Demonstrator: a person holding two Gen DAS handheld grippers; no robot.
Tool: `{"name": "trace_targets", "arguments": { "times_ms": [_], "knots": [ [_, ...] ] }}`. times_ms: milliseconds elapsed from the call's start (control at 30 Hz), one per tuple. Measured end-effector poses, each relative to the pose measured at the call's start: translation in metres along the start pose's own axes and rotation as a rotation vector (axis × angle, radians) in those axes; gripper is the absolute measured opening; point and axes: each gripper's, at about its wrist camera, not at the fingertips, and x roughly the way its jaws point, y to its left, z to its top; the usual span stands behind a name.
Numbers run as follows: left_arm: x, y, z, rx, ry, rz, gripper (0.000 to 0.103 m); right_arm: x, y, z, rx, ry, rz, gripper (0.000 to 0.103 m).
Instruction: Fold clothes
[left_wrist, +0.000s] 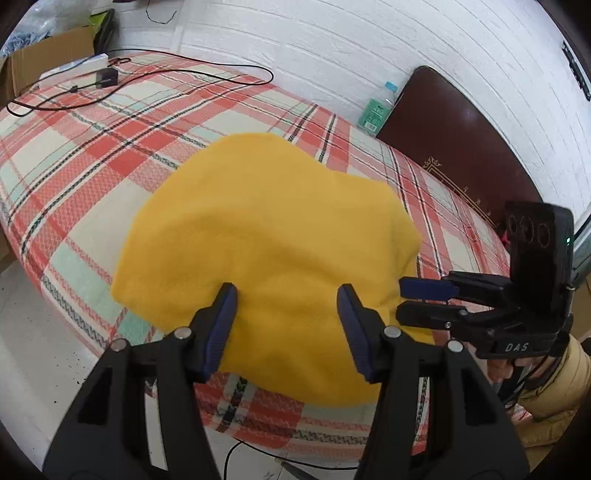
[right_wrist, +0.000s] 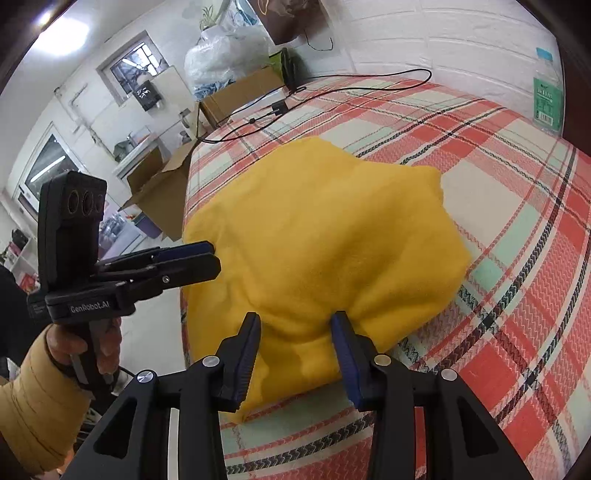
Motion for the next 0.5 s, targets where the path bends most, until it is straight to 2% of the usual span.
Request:
{"name": "trace_targets", "arguments": {
  "times_ms": [33, 100, 267, 333, 433, 500],
  "knots": [
    [-0.005, -0.006, -0.003, -0.006, -0.014, -0.009, 0.069, -0.006, 0.001, -0.002, -0.005, -0.011, 0.001, 0.047],
    [-0.015, -0.019, -0.007, -0.02, -0.039, -0.027, 0.09, -0.023, 0.007, -0.008, -0.039, -0.041, -0.012, 0.058],
    [-0.032, -0.046, -0.023, -0.051, -0.077, -0.035, 0.102, -0.052, 0.012, -0.025, -0.047, -0.068, -0.008, 0.066],
    [-0.035, -0.052, -0.027, -0.064, -0.087, -0.048, 0.102, -0.058, 0.011, -0.028, -0.033, -0.068, -0.001, 0.066],
    [-0.041, -0.06, -0.029, -0.068, -0.115, -0.025, 0.102, -0.067, 0.01, -0.031, -0.023, -0.082, 0.012, 0.068],
    [-0.042, -0.061, -0.029, -0.087, -0.103, -0.024, 0.102, -0.071, 0.01, -0.034, -0.017, -0.079, 0.014, 0.069]
  ]
}}
